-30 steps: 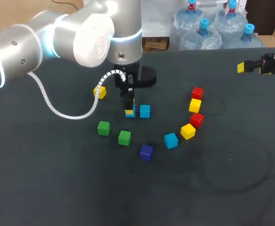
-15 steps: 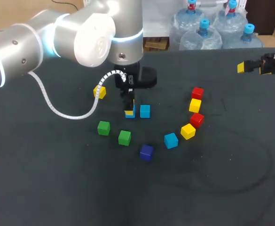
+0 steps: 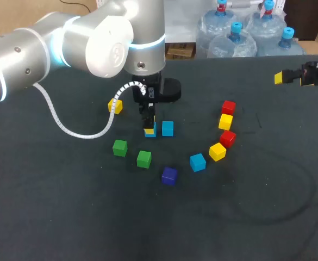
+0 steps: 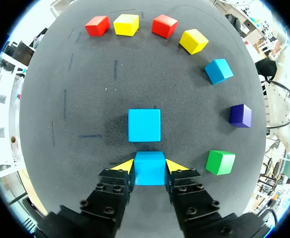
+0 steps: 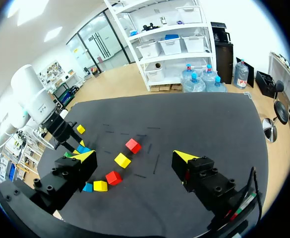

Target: Place the blue cubes, place green cubes on the blue cubes, place the yellow cubes on the green cubes, then place the red cubes on the yellow cubes, and place purple cube on the red cubes.

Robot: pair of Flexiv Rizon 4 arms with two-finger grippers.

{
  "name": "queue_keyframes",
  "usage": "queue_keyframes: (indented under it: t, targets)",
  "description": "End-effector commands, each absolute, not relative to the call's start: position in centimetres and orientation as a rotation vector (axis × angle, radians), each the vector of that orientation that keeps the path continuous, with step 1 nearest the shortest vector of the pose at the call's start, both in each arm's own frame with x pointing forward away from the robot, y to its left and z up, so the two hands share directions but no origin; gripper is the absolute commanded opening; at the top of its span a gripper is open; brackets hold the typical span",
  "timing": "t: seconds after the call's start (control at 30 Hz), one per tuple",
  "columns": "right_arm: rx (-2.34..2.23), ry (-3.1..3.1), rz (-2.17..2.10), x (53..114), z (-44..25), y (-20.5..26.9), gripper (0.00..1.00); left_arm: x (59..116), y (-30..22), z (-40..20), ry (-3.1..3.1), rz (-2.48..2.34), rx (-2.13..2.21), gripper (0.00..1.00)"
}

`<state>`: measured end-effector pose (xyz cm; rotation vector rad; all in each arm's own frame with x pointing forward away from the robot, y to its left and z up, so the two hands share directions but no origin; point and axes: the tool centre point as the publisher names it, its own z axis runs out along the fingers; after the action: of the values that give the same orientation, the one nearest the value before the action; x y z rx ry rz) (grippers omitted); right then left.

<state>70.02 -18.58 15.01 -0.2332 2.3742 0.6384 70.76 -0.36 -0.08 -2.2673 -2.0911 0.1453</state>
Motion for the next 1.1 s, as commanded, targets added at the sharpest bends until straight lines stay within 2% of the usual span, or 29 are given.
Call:
queue_keyframes:
  t: [0.03, 0.7, 0.77, 1.1]
  targets:
    - [-0.231, 2.375, 0.634, 69.97, 15.04, -18.52, 1.00, 71.02, -0.48, -0.12, -2.085, 0.146, -2.265, 0.00]
    - [-0.231, 2.375, 0.634, 69.97, 15.04, -18.52, 1.00, 71.33, -0.65, -0.07, -2.078, 0.135, -2.266, 0.00]
    - [-0.231, 2.375, 0.634, 69.97, 15.04, -18.52, 1.00, 71.33, -0.65, -0.07, -2.078, 0.135, -2.264, 0.09]
    - [-0.231, 2.375, 0.634, 69.97, 15.04, -18.52, 1.00, 71.31, -0.66, -0.10, -2.078, 0.141, -2.256, 0.25]
